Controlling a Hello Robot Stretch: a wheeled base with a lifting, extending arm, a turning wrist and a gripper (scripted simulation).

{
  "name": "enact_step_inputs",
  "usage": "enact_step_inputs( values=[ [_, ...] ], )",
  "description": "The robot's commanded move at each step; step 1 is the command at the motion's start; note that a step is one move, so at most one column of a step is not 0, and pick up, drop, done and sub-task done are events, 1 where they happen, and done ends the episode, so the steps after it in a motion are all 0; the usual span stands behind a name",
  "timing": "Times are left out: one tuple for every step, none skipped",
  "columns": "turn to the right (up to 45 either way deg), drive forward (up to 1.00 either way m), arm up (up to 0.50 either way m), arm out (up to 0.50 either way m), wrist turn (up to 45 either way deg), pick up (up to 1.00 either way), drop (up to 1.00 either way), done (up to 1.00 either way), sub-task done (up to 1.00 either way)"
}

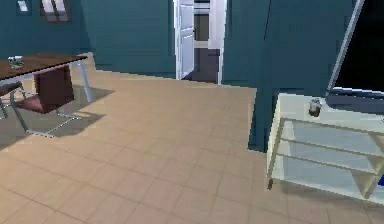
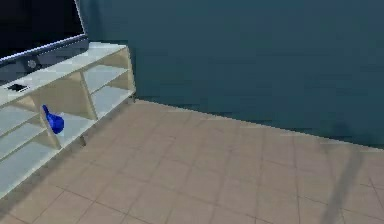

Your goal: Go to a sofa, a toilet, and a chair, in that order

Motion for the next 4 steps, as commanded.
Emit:
enact_step_inputs(
  values=[
    [0.0, 1.00, 0.00, 0.00, 0.0, 0.00, 0.00, 0.00, 0.00],
    [0.0, 1.00, 0.00, 0.00, 0.0, 0.00, 0.00, 0.00, 0.00],
    [0.0, 1.00, 0.00, 0.00, 0.0, 0.00, 0.00, 0.00, 0.00],
    [0.0, 1.00, 0.00, 0.00, 0.0, 0.00, 0.00, 0.00, 0.00]
  ],
)
